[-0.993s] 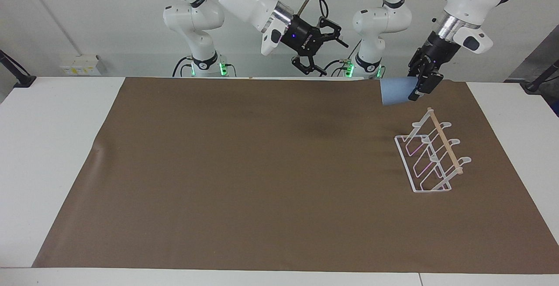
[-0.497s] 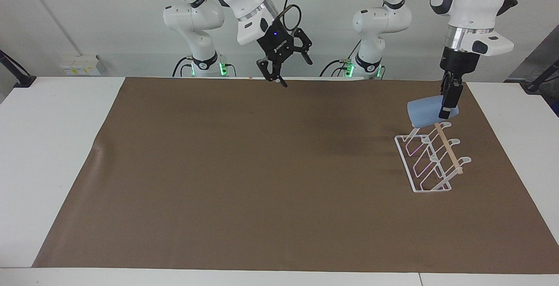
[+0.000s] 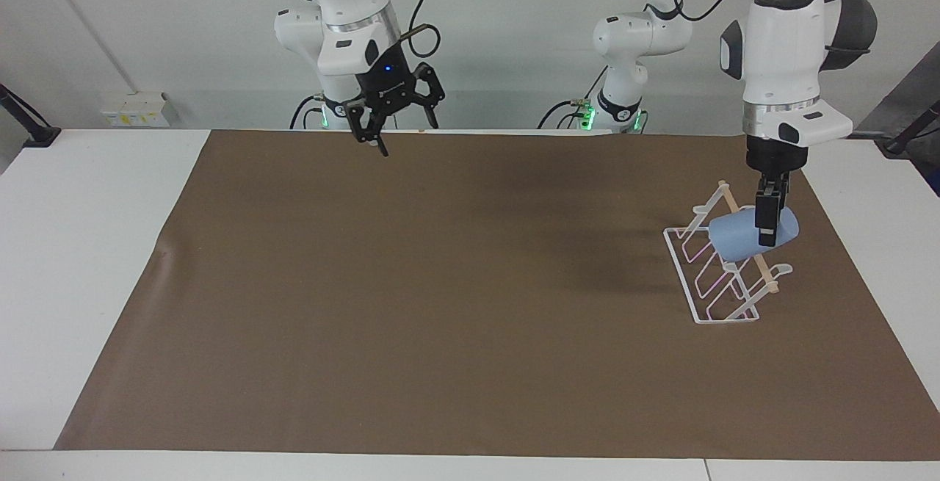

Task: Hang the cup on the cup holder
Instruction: 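Lower the cup onto the rack top with the left gripper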

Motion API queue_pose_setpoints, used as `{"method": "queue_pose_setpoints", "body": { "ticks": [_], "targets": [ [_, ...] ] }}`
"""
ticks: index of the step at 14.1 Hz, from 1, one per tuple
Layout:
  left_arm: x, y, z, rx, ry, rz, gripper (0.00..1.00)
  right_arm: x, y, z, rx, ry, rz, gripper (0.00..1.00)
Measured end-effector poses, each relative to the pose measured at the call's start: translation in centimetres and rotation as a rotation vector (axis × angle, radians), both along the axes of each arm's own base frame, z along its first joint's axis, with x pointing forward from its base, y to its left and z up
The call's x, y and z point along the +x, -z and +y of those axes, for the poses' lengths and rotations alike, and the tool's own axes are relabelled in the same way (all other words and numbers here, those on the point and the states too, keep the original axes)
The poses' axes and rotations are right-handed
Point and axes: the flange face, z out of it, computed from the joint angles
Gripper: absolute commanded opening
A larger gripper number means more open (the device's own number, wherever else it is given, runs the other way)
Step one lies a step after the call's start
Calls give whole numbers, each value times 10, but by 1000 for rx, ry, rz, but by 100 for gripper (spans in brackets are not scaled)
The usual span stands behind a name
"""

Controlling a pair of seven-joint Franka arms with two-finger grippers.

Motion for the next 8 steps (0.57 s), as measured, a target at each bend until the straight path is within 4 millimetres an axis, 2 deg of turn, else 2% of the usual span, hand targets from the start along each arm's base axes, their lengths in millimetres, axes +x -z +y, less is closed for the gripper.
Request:
{"method": "queue_pose_setpoints", "body": {
  "ticks": [2,4,6,8],
  "targets": [
    [4,5,1,59,27,-11,0,11,1,-52,-17,82,45,100],
    [8,14,2,112,45,-6,0,17,5,-94,-59,148,72,100],
    [14,28,1,151,42,-15,0,19,9,-125,-113,217,99,100],
    [20,40,0,160,38,-19,0,19,12,-142,-154,279,120,100]
  ]
}}
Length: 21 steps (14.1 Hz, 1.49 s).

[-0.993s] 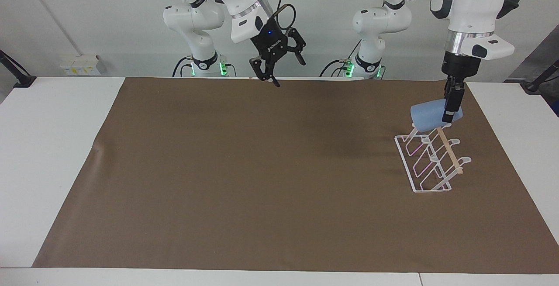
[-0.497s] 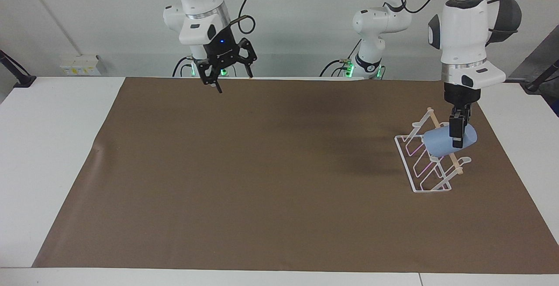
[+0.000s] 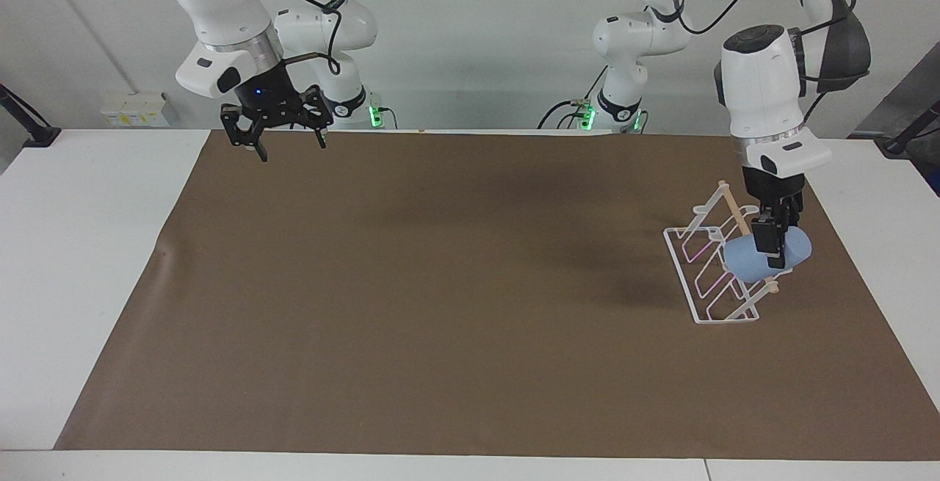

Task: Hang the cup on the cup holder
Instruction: 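Lower the cup onto the rack top with the left gripper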

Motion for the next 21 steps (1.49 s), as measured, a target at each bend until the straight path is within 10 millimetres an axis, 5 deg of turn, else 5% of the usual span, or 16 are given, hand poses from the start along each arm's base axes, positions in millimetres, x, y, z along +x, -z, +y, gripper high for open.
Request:
{"method": "queue_pose_setpoints", "body": {
  "ticks": [10,18,19,20,21],
  "targets": [
    [-4,37,3,54,33,30,0,3,19,-72,-20,209,29,100],
    [-12,56,1,56,45,56,2,4,25,-91,-17,245,22,100],
    [-12,57,1,57,49,55,32,4,25,-95,-13,251,22,100],
    [-12,58,1,61,54,54,79,4,25,-99,-9,260,22,100],
    [-12,58,0,66,59,52,100,3,25,-103,-7,267,23,100]
  ]
}}
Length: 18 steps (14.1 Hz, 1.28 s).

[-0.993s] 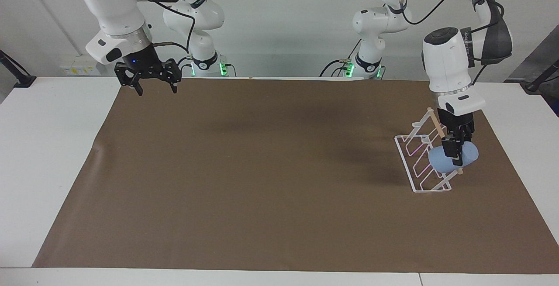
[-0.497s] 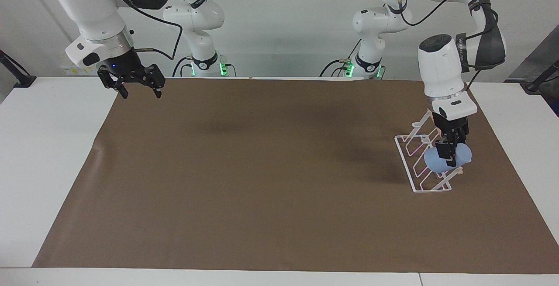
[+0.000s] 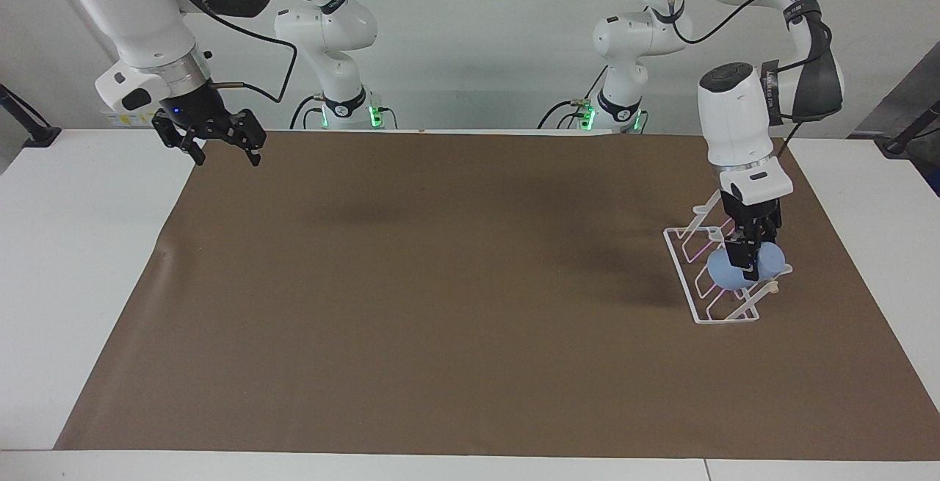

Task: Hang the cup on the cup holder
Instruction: 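Lower the cup onto the rack top with the left gripper, then open the left gripper and withdraw it from the cup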

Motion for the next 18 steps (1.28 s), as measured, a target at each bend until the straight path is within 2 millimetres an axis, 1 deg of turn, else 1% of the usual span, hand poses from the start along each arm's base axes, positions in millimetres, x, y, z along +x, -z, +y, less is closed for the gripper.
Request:
{"method": "queue_pose_setpoints", "body": {
  "ticks": [6,10,13,14,16,18],
  "targets": [
    [1,-6,-1,3,10,-16,100,1,-1,-7,0,13,-17,100],
    [4,-22,-3,27,44,-29,100,1,0,-8,1,14,-14,100],
    [5,-31,-5,-6,16,-16,100,1,0,-7,2,13,-14,100],
    [6,-37,-7,-23,8,6,100,1,0,-7,2,12,-15,100],
    [6,-56,-10,-41,29,91,100,0,-3,-5,2,9,-21,100],
    [4,-85,-8,-64,84,184,100,-2,-7,-4,3,8,-28,100]
  ]
}}
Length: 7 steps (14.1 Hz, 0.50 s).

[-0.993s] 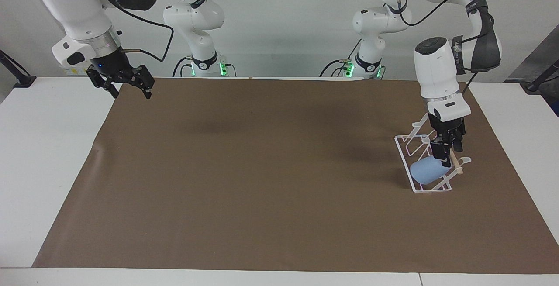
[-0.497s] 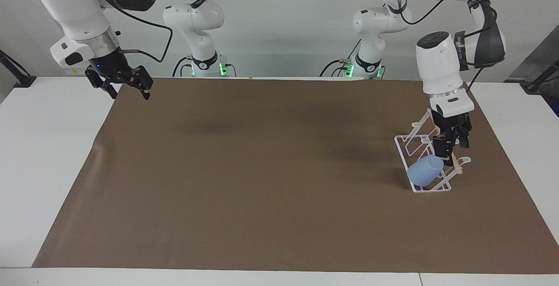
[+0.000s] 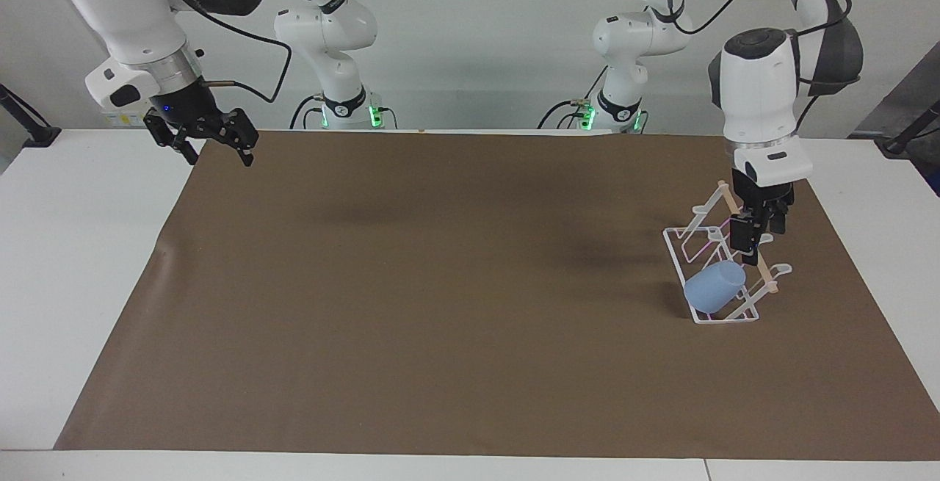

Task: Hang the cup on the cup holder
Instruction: 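Open the left gripper and withdraw it from the cup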

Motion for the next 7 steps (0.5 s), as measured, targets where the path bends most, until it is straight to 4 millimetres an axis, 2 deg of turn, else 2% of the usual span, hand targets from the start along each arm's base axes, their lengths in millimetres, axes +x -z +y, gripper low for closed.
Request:
{"method": "queue_pose_setpoints", "body": {
  "ticks": [3,5,7],
  "targets": [
    [-7,-40,4,-25,86,90,100,-1,-2,0,0,-1,-3,100],
    [-9,-50,4,-64,151,117,100,-1,-2,0,0,-1,-3,100],
    [-12,-48,1,-59,233,164,100,-1,-2,1,0,-1,-3,100]
  ]
}}
